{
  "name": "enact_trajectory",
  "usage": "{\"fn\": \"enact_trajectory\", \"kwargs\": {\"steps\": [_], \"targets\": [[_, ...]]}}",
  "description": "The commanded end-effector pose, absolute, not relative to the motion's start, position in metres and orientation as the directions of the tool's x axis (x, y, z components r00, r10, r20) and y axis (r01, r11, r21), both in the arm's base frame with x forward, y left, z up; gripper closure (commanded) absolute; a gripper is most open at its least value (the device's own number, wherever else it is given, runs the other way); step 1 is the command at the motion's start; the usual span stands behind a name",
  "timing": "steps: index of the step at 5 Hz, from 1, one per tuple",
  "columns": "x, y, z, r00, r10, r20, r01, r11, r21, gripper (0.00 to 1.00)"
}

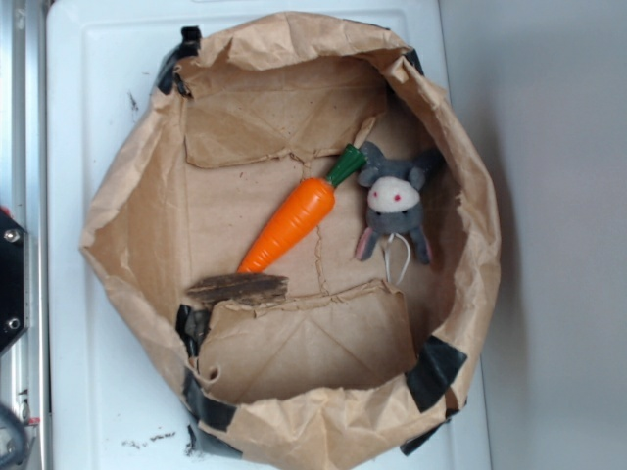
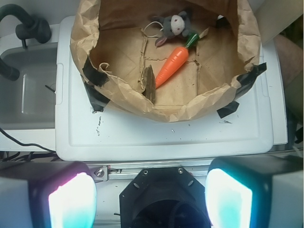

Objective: Grab the wood chip.

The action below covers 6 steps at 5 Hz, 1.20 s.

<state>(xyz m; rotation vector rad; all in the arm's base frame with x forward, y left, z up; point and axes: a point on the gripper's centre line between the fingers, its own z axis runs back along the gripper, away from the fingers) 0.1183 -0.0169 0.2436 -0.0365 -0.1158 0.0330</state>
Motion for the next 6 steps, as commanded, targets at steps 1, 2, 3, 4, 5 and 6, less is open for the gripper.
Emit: {"fn": "enact_trajectory", "kwargs": {"steps": [1, 2, 3, 4, 5, 6], "targets": [[0.118, -0.017, 0.244, 0.993, 0.035, 0.115, -0.031, 0.999, -0.038, 0.0], [0.168, 0.011, 0.244, 0.979, 0.145, 0.14, -0.14, 0.989, -0.045, 0.0], [0.216, 0.013, 0.238, 0.964, 0.225, 0.142, -0.218, 0.974, -0.068, 0.0], [0.265, 0.007, 0.248, 0.949, 0.28, 0.145, -0.272, 0.959, -0.077, 0.0], [0.265, 0.007, 0.248, 0.949, 0.28, 0.145, -0.272, 0.959, -0.077, 0.0], [0.265, 0.007, 0.248, 0.949, 0.28, 0.145, -0.272, 0.959, -0.077, 0.0]]}}
